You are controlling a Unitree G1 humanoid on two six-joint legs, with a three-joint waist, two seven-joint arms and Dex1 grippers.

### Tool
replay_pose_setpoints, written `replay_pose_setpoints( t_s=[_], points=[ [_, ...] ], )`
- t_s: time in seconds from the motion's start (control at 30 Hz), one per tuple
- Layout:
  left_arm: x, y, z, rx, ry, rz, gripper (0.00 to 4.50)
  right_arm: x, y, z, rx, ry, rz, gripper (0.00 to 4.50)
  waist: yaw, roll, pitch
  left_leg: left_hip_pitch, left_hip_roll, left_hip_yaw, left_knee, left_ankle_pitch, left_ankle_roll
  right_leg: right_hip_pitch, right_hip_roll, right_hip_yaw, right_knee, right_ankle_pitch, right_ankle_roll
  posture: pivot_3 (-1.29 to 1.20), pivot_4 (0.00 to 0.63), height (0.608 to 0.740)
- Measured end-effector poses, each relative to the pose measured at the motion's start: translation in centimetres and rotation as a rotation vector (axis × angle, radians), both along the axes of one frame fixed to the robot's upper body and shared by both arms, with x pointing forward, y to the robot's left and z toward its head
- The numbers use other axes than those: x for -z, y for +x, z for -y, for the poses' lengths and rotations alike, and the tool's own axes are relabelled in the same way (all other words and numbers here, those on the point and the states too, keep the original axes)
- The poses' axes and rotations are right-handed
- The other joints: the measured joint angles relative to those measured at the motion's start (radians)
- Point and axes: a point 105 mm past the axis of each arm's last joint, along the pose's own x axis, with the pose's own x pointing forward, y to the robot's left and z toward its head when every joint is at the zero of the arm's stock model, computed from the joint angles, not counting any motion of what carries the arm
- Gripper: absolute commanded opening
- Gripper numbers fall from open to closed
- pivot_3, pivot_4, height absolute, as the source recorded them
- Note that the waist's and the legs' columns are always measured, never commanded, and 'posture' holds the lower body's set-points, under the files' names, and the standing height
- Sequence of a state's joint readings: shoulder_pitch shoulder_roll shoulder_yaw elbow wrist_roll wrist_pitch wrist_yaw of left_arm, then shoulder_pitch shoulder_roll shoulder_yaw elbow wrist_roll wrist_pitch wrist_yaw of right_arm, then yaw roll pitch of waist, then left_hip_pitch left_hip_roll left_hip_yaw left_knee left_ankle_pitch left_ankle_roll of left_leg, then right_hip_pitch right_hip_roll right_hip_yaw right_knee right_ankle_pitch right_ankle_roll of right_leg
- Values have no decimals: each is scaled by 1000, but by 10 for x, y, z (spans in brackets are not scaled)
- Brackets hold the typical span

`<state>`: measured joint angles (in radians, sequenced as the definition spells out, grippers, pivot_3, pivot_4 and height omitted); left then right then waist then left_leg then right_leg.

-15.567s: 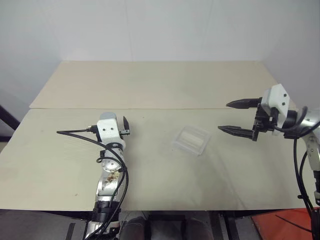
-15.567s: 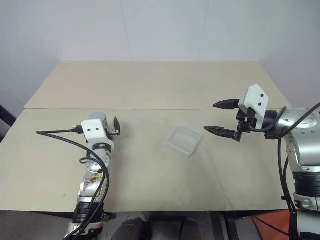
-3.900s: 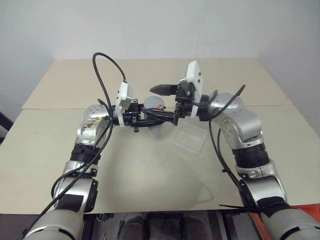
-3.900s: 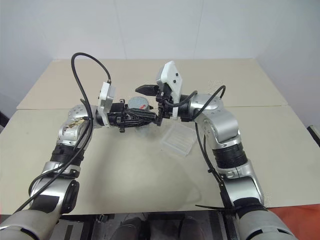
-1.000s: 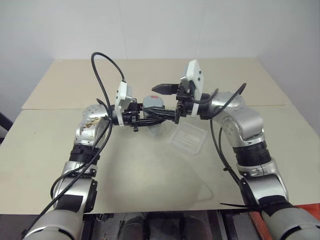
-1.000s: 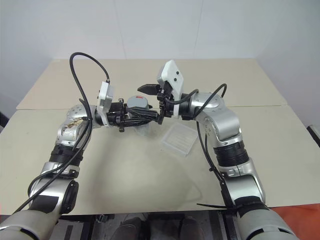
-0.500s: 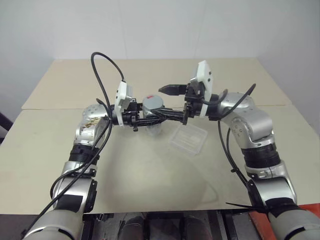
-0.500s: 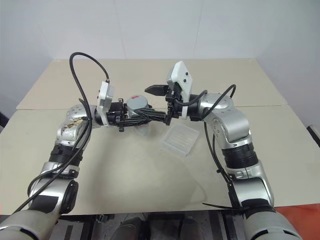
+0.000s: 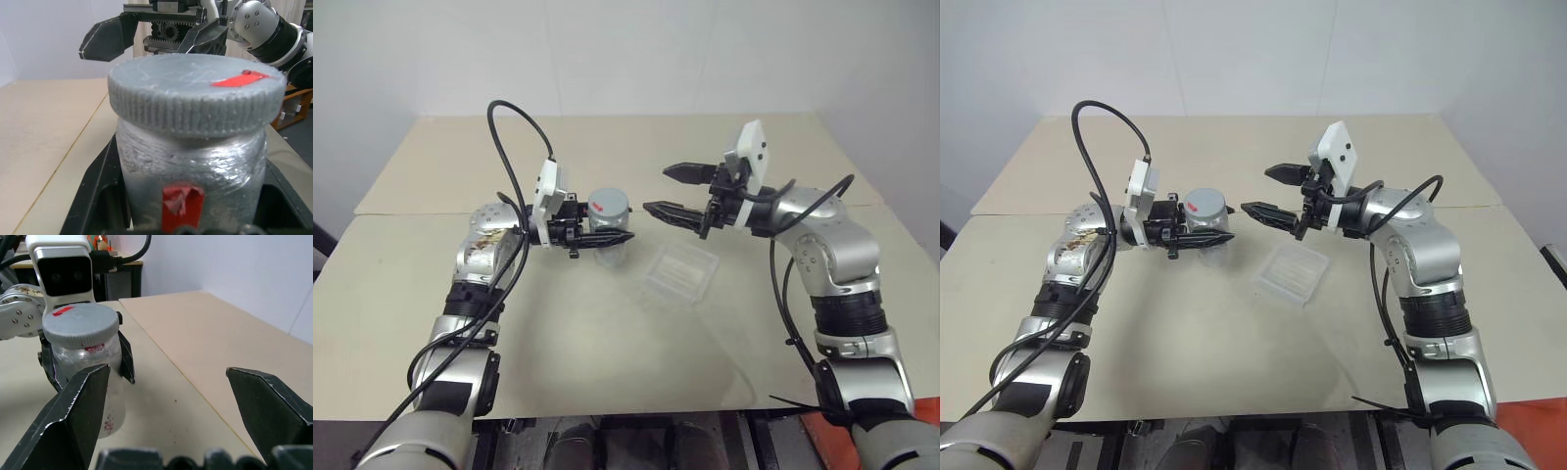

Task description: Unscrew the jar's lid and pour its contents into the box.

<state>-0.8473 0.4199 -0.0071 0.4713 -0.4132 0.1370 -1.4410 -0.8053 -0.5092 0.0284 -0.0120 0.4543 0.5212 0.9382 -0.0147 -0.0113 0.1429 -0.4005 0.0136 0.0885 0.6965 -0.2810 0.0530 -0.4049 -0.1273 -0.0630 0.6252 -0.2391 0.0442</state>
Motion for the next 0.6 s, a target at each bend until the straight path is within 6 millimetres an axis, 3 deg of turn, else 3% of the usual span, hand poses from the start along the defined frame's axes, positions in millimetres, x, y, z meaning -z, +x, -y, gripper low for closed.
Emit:
replay_pose_setpoints(
  t_s=[0.23, 0.6],
  points=[
    [2, 1, 4, -1, -13, -12, 2116, -11, -19, -14, -81, 4, 44, 4461, 0, 0, 0, 0, 0, 0, 0, 0, 0, 0, 0, 0, 0, 0, 0, 0, 150, 740],
    [4, 2, 7, 3, -11, -17, 2116, -12, -26, -52, -164, -6, 16, 4461, 2, 0, 0, 0, 0, 0, 0, 0, 0, 0, 0, 0, 0, 0, 0, 0, 150, 740]
  ],
)
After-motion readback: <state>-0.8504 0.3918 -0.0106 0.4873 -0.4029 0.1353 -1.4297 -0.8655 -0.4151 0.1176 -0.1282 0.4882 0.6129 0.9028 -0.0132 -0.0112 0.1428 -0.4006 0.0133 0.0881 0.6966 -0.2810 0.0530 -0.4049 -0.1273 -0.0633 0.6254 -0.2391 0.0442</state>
